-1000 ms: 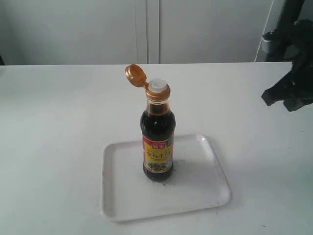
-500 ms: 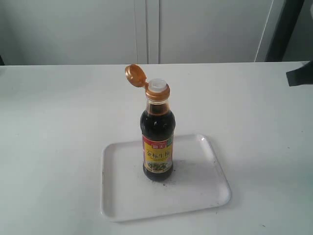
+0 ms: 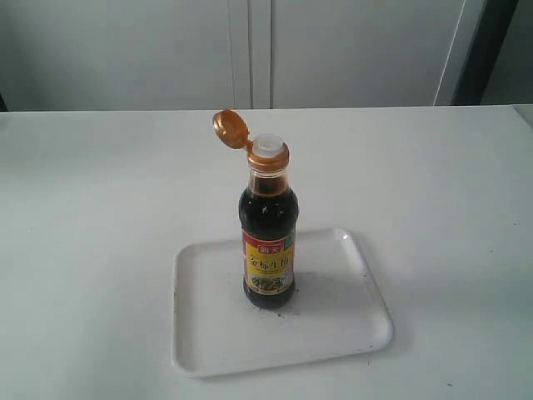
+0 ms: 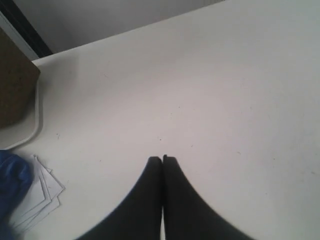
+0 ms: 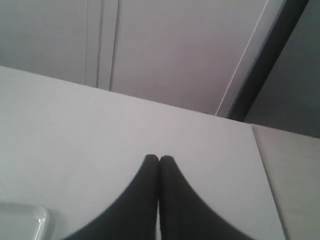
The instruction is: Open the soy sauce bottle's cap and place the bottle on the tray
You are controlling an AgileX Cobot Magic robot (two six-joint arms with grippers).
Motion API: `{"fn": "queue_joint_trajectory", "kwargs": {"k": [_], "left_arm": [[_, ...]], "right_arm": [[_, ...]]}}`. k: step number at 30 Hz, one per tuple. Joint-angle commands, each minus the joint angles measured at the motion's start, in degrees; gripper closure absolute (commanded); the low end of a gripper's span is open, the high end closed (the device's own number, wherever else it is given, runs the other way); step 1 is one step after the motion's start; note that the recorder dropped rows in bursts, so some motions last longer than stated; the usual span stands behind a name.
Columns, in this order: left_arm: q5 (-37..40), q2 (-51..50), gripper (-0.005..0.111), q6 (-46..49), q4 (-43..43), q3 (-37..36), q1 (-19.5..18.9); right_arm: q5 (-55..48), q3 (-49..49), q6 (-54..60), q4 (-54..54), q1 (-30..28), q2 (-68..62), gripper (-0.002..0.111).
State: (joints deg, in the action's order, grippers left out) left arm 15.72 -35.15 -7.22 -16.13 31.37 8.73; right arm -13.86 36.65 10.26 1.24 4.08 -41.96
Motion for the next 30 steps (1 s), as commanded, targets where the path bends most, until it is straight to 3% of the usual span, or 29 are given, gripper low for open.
{"fn": "queue_joint_trajectory", "kwargs": {"k": [1,7,17,30], "left_arm": [[-3.1,4.9,0.107,-0.8,0.3,-2.4,0.0],[-4.5,10.1,0.107,-1.0,2.2,-4.5,0.0],[0.9,19.7,0.107,-1.0,7.4,-4.6,0.0],[3.3,20.6,0.107,-0.6,8.4,-4.6,0.0]], "right_arm": [[4.0,-3.3,0.1,0.2,-0.1,5.0,0.108],[4.6,-6.1,-1.0,0.5,-0.1,10.5,0.108],[3.3,-7.6,-2.9,2.0,-0.1,18.9,0.108],[2.0,-7.6,-3.0,2.0,-0.1,20.1,0.108]]}}
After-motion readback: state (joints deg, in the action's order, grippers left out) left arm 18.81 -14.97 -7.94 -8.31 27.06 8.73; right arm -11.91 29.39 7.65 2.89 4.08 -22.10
